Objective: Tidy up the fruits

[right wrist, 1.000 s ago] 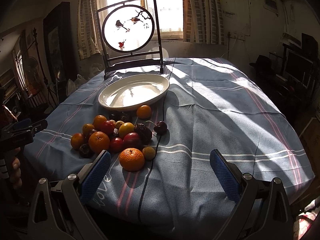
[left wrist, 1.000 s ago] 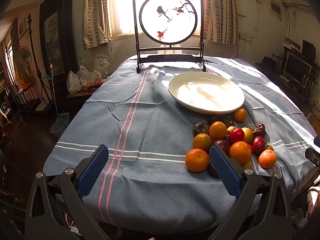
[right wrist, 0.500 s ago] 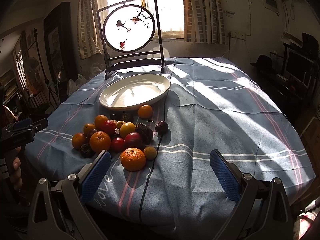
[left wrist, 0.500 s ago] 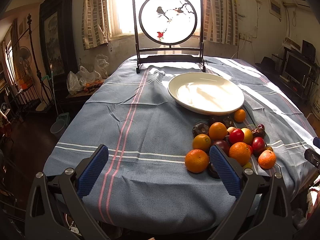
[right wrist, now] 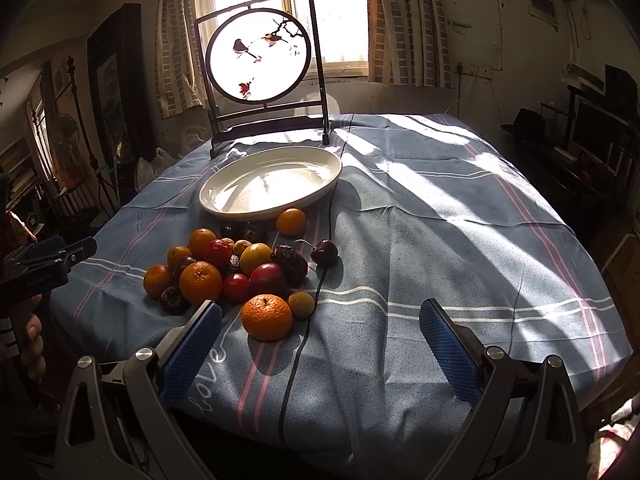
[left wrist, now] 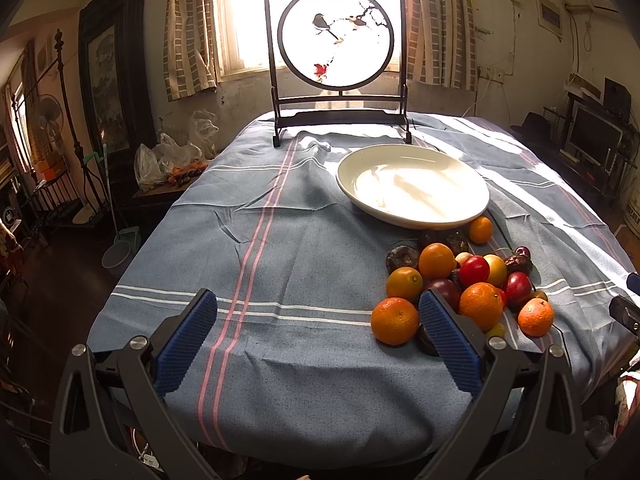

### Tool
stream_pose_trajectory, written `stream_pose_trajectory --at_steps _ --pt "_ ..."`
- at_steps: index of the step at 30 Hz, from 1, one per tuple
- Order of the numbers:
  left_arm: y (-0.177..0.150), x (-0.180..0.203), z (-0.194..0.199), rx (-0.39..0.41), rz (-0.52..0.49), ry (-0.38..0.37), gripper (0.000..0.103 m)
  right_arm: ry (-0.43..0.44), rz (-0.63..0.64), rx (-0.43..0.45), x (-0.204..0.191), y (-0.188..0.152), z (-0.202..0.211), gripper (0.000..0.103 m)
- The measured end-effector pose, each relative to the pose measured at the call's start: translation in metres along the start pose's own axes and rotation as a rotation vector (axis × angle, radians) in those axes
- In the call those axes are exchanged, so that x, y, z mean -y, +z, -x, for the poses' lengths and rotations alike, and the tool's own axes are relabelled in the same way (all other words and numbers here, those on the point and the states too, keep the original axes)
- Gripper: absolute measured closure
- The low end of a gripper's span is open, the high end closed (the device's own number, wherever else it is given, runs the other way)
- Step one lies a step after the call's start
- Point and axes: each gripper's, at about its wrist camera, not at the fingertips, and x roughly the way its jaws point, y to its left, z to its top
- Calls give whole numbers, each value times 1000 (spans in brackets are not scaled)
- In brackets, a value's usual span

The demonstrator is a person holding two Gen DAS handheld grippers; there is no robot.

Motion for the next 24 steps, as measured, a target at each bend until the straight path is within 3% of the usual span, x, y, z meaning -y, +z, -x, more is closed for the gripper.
stream_pose_trajectory --at_steps 17,21,24 --pt "0 0 0 -1 -1 2 4 2 7 1 -4 -2 -1 3" --pt "-6 -1 -5 -12 -51 41 4 -2 2 -8 -2 -3 -2 3" --pt "-19 -4 -18 -62 -97 26 4 -8 0 -12 0 -5 -3 3"
